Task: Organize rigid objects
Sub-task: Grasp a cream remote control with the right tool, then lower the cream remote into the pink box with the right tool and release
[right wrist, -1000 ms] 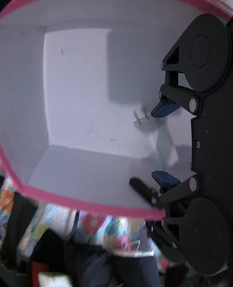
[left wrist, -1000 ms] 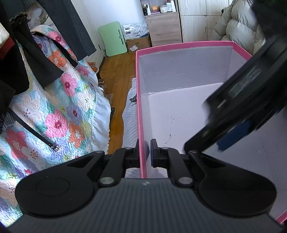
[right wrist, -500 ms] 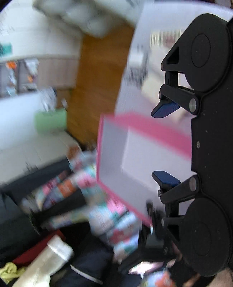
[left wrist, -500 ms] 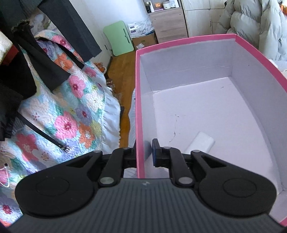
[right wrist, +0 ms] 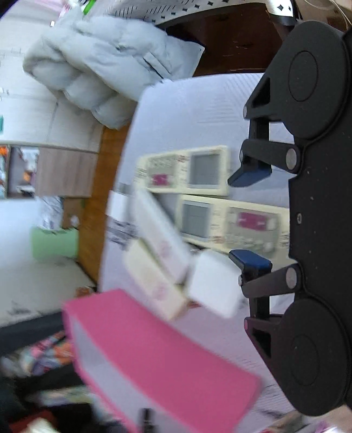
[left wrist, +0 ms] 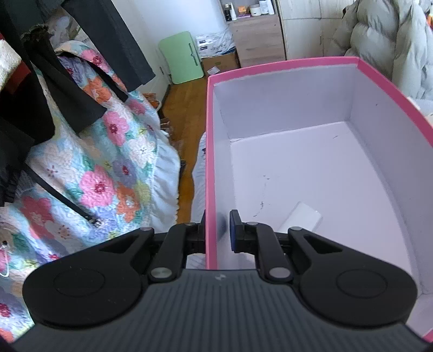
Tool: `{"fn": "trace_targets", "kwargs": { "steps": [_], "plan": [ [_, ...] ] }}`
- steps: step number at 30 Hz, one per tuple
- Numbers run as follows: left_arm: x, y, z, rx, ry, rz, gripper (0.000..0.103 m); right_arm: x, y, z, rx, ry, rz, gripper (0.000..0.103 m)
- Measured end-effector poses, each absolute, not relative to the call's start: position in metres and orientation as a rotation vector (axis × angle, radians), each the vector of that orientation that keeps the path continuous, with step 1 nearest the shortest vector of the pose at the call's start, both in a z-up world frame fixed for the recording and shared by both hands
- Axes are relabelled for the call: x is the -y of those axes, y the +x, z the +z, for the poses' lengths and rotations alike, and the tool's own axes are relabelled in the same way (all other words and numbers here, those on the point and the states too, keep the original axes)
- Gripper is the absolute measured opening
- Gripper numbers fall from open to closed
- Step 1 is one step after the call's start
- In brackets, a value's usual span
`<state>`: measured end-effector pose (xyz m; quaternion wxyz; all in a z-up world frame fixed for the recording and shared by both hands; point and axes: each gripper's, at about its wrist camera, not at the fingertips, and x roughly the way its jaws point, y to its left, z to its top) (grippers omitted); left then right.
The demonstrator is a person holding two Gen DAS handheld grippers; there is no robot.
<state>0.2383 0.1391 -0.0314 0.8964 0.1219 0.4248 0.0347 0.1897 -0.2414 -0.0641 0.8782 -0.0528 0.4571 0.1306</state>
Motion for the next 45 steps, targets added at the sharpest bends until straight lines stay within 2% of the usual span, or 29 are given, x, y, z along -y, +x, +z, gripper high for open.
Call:
{"fn": "trace_targets", "kwargs": {
  "steps": [3,7,21,25,27,32,45],
  "plan": [
    [-0.14,0.239,-0.032,-0.88,0.254,0.072,0.012,0.232,0.191,-0.068,-0.961,-0.151,0.322,0.055],
    [-0.138,0.239,-0.033,-0.876,0.271,0.08,0.012,0.226,0.198,-0.077,-0.972,-0.168,0.314,0.063],
    [-0.136,0.235,-0.032,-0.875,0.262,0.068,0.012,0.227,0.194,-0.084,-1.053,-0.109,0.26,0.063],
    [-0.136,0.236,-0.033,-0.877,0.268,0.07,0.012,0.228,0.205,-0.087,-1.012,-0.087,0.251,0.067],
    [-0.136,0.237,-0.032,-0.879,0.263,0.071,0.012,0.229,0.206,-0.088,-0.985,-0.071,0.238,0.061],
    [-0.137,0.237,-0.032,-0.879,0.275,0.066,0.012,0.222,0.188,-0.081,-0.914,-0.112,0.194,0.06],
    [-0.137,0.238,-0.032,-0.873,0.271,0.074,0.012,0.207,0.164,-0.005,-0.701,-0.165,0.206,0.058]
  ]
}}
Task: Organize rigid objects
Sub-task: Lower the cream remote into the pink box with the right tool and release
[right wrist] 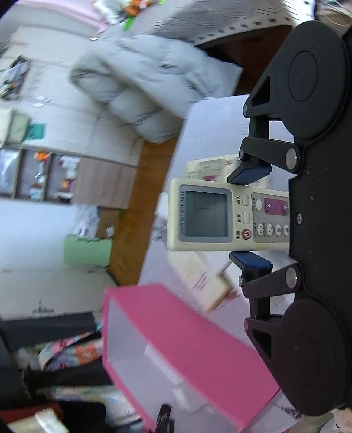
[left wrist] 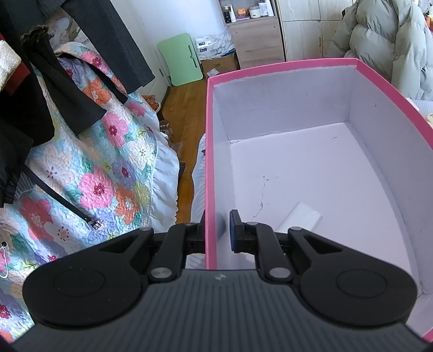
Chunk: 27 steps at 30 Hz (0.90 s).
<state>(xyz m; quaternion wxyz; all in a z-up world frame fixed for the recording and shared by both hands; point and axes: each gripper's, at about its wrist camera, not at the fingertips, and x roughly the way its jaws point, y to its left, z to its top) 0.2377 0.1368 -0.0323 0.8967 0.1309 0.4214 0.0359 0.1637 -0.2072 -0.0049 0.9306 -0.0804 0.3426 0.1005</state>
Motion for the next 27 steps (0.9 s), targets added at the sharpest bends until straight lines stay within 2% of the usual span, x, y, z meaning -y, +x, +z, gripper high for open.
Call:
{"fn": "trace_targets", "kwargs": {
  "steps": [6,10,16,20,27],
  "plan": [
    [-0.137,0.235,-0.032,-0.854,0.258,0.077,0.012,0.181,0.16,0.061,-0.516,-0.153,0.317,0.058],
    [-0.136,0.236,-0.032,-0.851,0.259,0.082,0.012,0.16,0.181,0.093,-0.481,-0.086,0.441,0.058],
    [-0.134,0.235,-0.032,-0.853,0.264,0.097,0.011,0.108,0.233,0.095,-0.613,0.075,0.636,0.059],
    [-0.133,0.236,-0.032,-0.853,0.264,0.095,0.011,0.062,0.263,0.08,-0.674,0.069,0.656,0.059],
    [-0.132,0.234,-0.031,-0.838,0.254,0.098,0.011,0.024,0.308,0.03,-0.917,0.192,0.653,0.059]
  ]
}}
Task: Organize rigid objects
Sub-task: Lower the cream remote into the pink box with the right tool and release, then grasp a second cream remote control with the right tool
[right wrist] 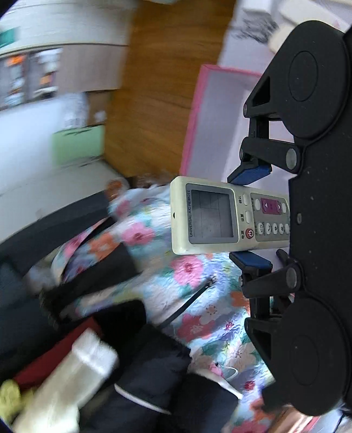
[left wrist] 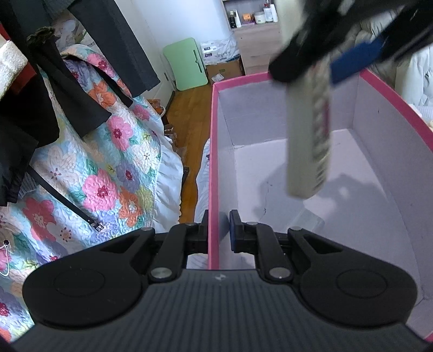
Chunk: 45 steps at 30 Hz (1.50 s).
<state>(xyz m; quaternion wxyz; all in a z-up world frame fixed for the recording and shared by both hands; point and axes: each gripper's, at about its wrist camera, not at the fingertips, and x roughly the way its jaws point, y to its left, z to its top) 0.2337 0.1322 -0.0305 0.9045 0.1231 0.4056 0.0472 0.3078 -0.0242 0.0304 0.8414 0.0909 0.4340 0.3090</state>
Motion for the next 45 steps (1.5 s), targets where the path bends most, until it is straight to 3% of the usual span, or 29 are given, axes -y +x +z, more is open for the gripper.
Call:
{"fn": "trace_targets", "kwargs": {
  "steps": [7,16,25,33,45],
  "plan": [
    [-0.139,0.231,-0.028,-0.823,0.231,0.088,0.01,0.012,0.343,-0.021,-1.148,0.303,0.608,0.059],
    [-0.14,0.232,-0.028,-0.813,0.233,0.089,0.01,-0.007,0.362,-0.054,-1.299,0.404,0.542,0.06],
    [-0.136,0.229,-0.028,-0.804,0.253,0.096,0.011,0.033,0.312,0.001,-1.08,0.319,0.649,0.062],
    [-0.136,0.229,-0.028,-0.8,0.254,0.097,0.011,0.13,0.258,0.052,-0.888,0.245,0.599,0.062],
    [-0.131,0.234,-0.029,-0.835,0.309,0.11,0.013,0.271,0.218,0.022,-0.754,0.108,0.126,0.062]
  ]
}}
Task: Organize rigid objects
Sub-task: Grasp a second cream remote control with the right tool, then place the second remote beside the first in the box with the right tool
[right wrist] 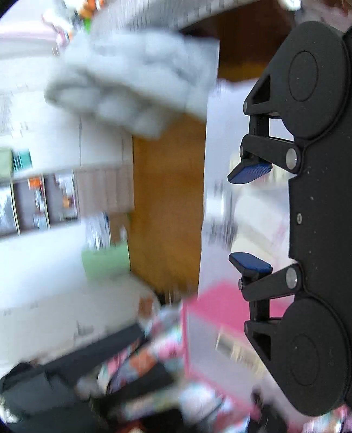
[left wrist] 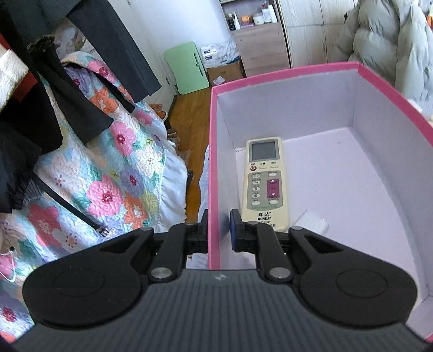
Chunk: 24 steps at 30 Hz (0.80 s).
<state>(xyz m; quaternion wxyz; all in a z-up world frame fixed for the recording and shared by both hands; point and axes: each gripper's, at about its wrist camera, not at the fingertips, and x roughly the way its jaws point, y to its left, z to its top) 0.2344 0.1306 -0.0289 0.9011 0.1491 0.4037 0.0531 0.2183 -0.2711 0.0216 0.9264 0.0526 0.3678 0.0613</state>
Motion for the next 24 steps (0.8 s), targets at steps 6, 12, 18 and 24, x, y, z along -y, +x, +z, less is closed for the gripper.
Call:
{"fn": "trace_targets", "kwargs": {
  "steps": [6,12,18,24],
  "plan": [
    [-0.129,0.235,-0.025,-0.849,0.295,0.142,0.014,0.292,0.224,-0.028,-0.778,0.041,0.104,0.063],
    [-0.127,0.233,-0.023,-0.828,0.301,0.161,0.014,0.302,0.241,-0.057,-0.811,0.048,0.108,0.063],
    [-0.125,0.232,-0.025,-0.814,0.303,0.178,0.014,0.294,0.251,-0.069,-0.877,0.051,0.196,0.066],
    [-0.125,0.23,-0.026,-0.806,0.3,0.181,0.015,0.287,0.27,-0.091,-0.927,0.046,0.172,0.073]
  ]
}}
